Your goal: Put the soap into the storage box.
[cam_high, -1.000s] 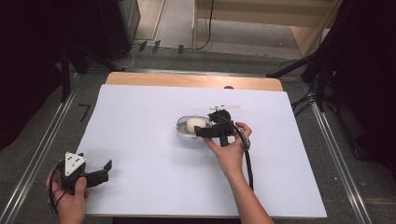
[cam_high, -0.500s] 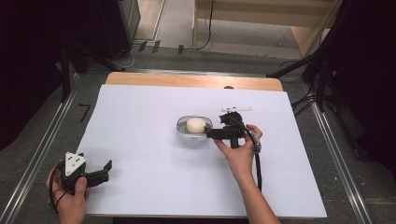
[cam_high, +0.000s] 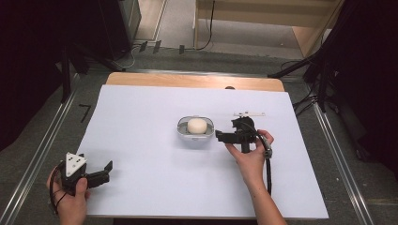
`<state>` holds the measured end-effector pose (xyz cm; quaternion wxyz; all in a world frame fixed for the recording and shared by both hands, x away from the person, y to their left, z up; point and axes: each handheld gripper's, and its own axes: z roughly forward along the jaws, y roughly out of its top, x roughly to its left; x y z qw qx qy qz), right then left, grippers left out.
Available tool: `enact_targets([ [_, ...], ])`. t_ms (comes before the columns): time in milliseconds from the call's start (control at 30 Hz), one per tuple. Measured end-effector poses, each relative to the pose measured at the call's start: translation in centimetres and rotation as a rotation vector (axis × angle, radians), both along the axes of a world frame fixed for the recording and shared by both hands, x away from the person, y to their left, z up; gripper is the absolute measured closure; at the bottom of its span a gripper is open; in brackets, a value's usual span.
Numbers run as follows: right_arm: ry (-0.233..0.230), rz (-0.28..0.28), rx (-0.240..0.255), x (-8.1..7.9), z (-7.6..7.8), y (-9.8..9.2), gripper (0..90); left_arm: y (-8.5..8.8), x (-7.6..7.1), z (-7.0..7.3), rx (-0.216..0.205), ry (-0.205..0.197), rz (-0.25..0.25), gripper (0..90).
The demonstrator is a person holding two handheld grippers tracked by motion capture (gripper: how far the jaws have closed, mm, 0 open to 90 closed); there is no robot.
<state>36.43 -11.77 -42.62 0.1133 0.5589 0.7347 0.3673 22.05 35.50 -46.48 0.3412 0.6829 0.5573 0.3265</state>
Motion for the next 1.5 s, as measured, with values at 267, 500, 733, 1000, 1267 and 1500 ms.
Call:
enact_targets([
  [267, 0.003, -0.018, -0.011, -0.4, -0.5, -1.7, 13.9, 0.0, 0.0, 0.0, 0.001, 0.000, 0.000, 0.0],
  [500, 0.009, -0.030, -0.012, -0.7, -1.0, -2.8, 14.0, 0.0, 0.0, 0.0, 0.002, 0.001, 0.001, 0.0],
  [733, 0.019, -0.048, -0.023, -1.2, -1.7, -4.1, 13.9, 0.0, 0.0, 0.0, 0.002, 0.001, 0.002, 0.0],
  [1000, 0.017, -0.059, -0.030, -1.6, -2.2, -5.2, 14.0, 0.0, 0.0, 0.0, 0.002, 0.002, 0.004, 0.0],
  [1267, 0.020, -0.066, -0.045, -2.2, -2.8, -5.7, 14.0, 0.0, 0.0, 0.0, 0.004, 0.003, 0.004, 0.0],
  [1500, 0.006, -0.071, -0.042, -2.7, -2.9, -6.4, 13.9, 0.0, 0.0, 0.0, 0.001, 0.000, 0.003, 0.0],
])
